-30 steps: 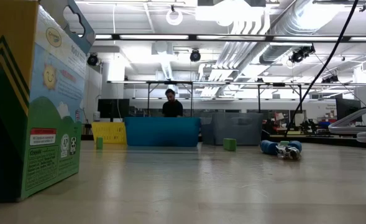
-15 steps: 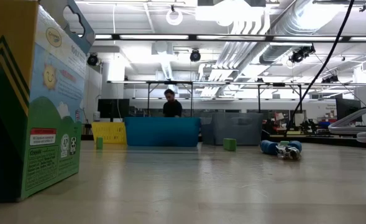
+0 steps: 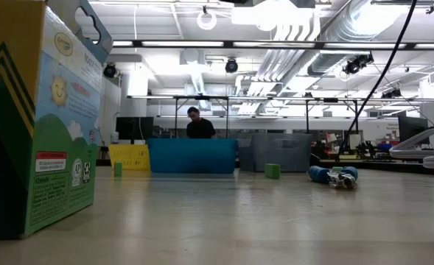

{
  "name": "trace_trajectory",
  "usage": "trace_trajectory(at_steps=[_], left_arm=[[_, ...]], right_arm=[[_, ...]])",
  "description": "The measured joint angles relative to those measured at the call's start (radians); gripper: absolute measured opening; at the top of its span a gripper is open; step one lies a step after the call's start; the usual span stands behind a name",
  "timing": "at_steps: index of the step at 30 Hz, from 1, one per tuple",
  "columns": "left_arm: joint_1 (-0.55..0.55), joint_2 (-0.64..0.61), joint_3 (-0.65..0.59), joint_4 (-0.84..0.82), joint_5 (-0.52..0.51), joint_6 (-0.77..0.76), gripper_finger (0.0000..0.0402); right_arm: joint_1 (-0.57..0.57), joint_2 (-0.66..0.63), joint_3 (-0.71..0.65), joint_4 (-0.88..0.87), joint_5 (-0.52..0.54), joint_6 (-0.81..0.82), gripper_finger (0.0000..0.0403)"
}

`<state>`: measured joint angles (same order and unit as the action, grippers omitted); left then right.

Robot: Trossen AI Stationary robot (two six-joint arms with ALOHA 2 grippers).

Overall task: Pick & Place School Supplies
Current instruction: Put the crayon box into the blue bin

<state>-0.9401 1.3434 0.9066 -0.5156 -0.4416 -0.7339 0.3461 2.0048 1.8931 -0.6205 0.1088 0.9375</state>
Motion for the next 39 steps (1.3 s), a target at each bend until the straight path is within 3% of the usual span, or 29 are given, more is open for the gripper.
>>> trace_trajectory(at_steps=[3,9,15,28,39], left_arm=[[0.0,0.0,0.0,0.0,0.0,0.001,0.0138],[0.0,0.0,0.0,0.0,-0.001,0.004,0.0138],[0.0,0.0,0.0,0.0,-0.001,0.004,0.0138],[0.0,0.001,0.0,0.009,0.0,0.003,0.0138],[-0.022,0.001,-0.001,0.015,0.003,0.004,0.0138]], right_arm=[[0.022,0.0,0.0,-0.025,-0.008,0.039,0.0091],[0.065,0.0,0.0,-0.071,0.104,0.117,0.0091],[0.085,0.012,0.0,-0.064,0.126,0.234,0.01],[0.077,0.123,0.0,0.031,-0.017,0.328,0.0205],[0.079,0.173,-0.003,0.07,-0.067,0.366,0.0196]])
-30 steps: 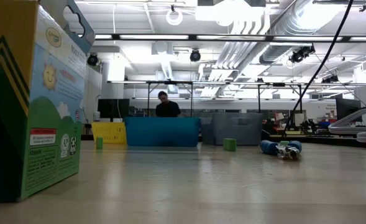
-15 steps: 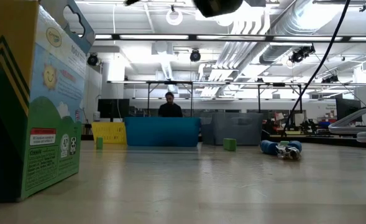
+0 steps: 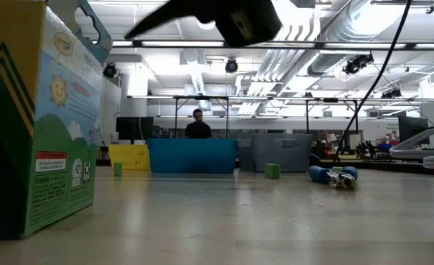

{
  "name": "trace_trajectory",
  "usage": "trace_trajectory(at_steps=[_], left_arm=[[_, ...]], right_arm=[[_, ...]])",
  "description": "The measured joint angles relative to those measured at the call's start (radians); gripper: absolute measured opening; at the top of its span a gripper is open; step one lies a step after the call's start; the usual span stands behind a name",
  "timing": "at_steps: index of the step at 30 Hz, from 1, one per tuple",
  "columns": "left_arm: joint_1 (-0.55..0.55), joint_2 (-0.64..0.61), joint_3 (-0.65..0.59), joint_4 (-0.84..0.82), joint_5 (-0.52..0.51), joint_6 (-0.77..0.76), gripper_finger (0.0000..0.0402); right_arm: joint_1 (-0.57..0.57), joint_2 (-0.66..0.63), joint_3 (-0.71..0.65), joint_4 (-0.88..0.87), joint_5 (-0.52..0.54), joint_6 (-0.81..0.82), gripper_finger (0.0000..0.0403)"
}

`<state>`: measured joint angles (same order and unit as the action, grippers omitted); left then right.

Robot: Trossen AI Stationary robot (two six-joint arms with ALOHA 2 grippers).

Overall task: Pick & Place School Supplies
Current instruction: Put the crayon box into the blue bin

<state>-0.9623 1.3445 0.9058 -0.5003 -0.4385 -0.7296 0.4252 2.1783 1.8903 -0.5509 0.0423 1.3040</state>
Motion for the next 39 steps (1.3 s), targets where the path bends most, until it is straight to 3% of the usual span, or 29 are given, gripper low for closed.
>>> trace_trajectory(at_steps=[13,27,39], left_arm=[[-0.011,0.0,0.0,0.001,-0.002,0.0,0.0138],[-0.011,0.0,0.0,0.0,-0.003,0.001,0.0138],[-0.016,0.0,0.0,0.0,-0.003,0.001,0.0138]], right_arm=[[-0.008,0.042,0.001,0.071,-0.02,-0.019,0.016],[-0.017,0.042,0.001,0.07,-0.008,-0.048,0.0071],[-0.02,0.042,0.001,0.032,0.001,-0.045,0.0054]])
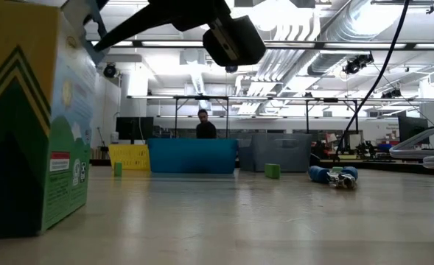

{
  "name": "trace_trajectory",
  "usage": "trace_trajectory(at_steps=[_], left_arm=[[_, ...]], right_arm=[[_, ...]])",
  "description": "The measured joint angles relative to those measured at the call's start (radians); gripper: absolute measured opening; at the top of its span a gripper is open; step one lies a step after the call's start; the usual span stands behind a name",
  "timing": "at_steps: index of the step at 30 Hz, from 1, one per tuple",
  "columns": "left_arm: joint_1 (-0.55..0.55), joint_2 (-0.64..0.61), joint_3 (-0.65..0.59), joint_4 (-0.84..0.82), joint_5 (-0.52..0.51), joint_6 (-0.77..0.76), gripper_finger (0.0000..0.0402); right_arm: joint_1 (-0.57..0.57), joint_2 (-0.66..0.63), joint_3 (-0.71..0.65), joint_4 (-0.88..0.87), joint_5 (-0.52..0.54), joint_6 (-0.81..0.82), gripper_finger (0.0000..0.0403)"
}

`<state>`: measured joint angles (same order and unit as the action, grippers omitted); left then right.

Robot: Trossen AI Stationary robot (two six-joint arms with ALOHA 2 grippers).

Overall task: Pick & Place School Supplies
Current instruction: Put the crayon box into the blue bin

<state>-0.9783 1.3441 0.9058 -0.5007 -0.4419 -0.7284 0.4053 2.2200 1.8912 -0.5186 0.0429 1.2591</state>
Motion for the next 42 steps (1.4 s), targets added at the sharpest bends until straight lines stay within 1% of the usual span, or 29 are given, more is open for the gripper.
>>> trace_trajectory(at_steps=[7,14,20,25,32,34,36,42], left_arm=[[-0.009,0.0,0.0,0.0,-0.001,0.0,0.0138],[-0.009,0.0,0.0,0.0,0.0,0.0,0.0138],[-0.009,0.0,0.0,0.0,0.0,0.0,0.0138],[-0.009,0.0,0.001,0.0,0.0,0.0,0.0138],[-0.009,0.0,0.001,0.001,0.0,-0.001,0.0138],[-0.009,0.0,0.001,0.001,0.0,-0.001,0.0138],[-0.009,0.0,0.001,0.001,0.0,-0.001,0.0138],[-0.008,0.0,0.001,0.004,0.001,-0.001,0.0138]], right_arm=[[0.0,0.0,0.0,0.0,0.002,0.0,0.005],[0.0,0.0,0.0,0.0,0.002,-0.009,0.0007],[-0.001,0.0,0.0,0.0,0.001,-0.034,0.0003],[-0.011,-0.007,0.0,0.006,0.0,-0.088,0.0003],[-0.06,-0.04,-0.001,0.019,0.003,-0.173,0.0003],[-0.076,-0.06,-0.001,-0.001,0.007,-0.203,0.0003],[-0.098,-0.076,0.0,0.017,0.006,-0.23,0.0003],[-0.179,-0.15,0.0,-0.004,0.011,-0.328,0.0003]])
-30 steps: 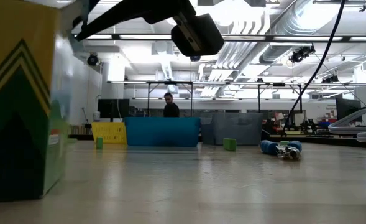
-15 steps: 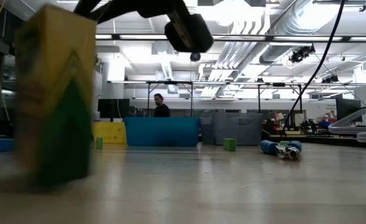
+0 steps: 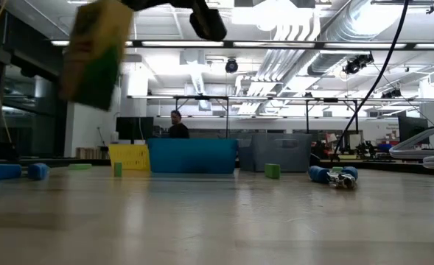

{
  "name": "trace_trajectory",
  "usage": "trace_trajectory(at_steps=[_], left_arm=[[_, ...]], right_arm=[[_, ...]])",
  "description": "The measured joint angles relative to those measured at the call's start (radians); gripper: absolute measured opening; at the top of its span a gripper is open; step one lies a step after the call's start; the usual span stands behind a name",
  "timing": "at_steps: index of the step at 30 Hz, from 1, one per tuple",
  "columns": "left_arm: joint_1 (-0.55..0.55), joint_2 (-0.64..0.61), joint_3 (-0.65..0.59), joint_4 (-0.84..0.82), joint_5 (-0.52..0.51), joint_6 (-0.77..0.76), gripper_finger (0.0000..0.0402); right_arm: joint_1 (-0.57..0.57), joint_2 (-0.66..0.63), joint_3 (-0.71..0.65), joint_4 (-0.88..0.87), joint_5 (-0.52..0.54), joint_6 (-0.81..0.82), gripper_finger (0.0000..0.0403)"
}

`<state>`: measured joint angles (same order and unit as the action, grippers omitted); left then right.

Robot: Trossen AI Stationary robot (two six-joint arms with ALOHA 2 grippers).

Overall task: Pick & Place School Supplies
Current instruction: Put the crayon box into the blue bin

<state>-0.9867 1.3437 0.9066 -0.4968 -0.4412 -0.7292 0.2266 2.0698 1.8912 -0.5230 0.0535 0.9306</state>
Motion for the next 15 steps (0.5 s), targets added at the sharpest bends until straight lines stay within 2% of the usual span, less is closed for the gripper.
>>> trace_trajectory(at_steps=[6,15], left_arm=[[0.0,0.0,0.0,0.0,0.0,0.0,0.0138],[0.0,0.0,0.0,0.003,0.0,0.0,0.0138]], right_arm=[[-0.11,-0.062,0.001,0.003,0.003,-0.075,0.0003],[-0.289,-0.071,0.0,-0.003,-0.054,-0.159,0.0003]])
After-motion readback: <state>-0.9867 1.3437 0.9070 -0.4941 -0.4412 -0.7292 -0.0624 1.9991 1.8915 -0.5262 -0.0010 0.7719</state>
